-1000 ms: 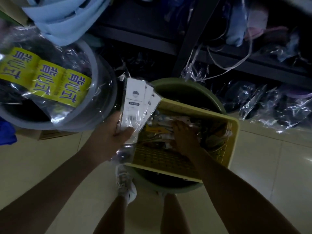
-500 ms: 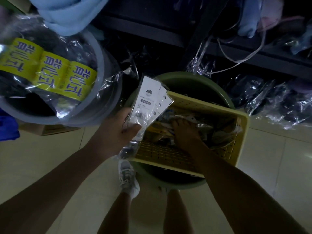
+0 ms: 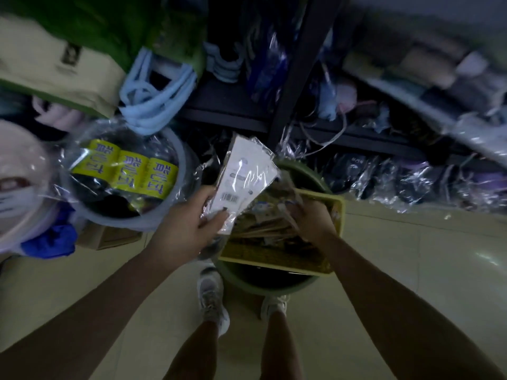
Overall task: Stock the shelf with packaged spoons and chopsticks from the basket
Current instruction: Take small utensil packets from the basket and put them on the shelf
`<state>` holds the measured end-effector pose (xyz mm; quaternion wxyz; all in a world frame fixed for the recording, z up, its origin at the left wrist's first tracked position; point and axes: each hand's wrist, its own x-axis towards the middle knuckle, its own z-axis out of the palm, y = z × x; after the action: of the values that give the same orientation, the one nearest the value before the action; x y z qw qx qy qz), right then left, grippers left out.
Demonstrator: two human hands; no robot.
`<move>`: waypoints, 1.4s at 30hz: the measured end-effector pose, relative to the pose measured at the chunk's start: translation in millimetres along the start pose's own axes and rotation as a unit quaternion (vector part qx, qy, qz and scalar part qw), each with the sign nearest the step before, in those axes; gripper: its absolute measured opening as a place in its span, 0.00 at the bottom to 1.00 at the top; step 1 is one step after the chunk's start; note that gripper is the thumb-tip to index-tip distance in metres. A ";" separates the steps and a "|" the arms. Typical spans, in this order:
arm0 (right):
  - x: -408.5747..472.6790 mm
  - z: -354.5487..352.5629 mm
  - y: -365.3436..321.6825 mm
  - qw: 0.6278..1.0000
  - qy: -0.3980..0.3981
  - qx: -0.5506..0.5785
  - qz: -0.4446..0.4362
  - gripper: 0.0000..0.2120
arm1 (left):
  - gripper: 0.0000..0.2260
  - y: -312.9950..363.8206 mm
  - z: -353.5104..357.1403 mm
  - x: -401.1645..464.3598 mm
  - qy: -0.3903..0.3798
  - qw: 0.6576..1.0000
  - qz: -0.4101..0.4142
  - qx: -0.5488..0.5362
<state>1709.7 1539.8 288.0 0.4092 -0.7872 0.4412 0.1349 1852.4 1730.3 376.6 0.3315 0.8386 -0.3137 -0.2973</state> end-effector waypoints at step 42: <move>-164.0 -601.3 -167.0 0.838 0.143 0.523 -0.066 0.09 | 0.08 611.3 -102.1 165.5 0.072 0.974 0.181 -0.118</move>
<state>1660.5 1222.6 847.8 0.7007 -0.4933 0.4468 -0.2570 1827.1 1291.7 843.9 0.4981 0.7423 -0.3978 -0.2063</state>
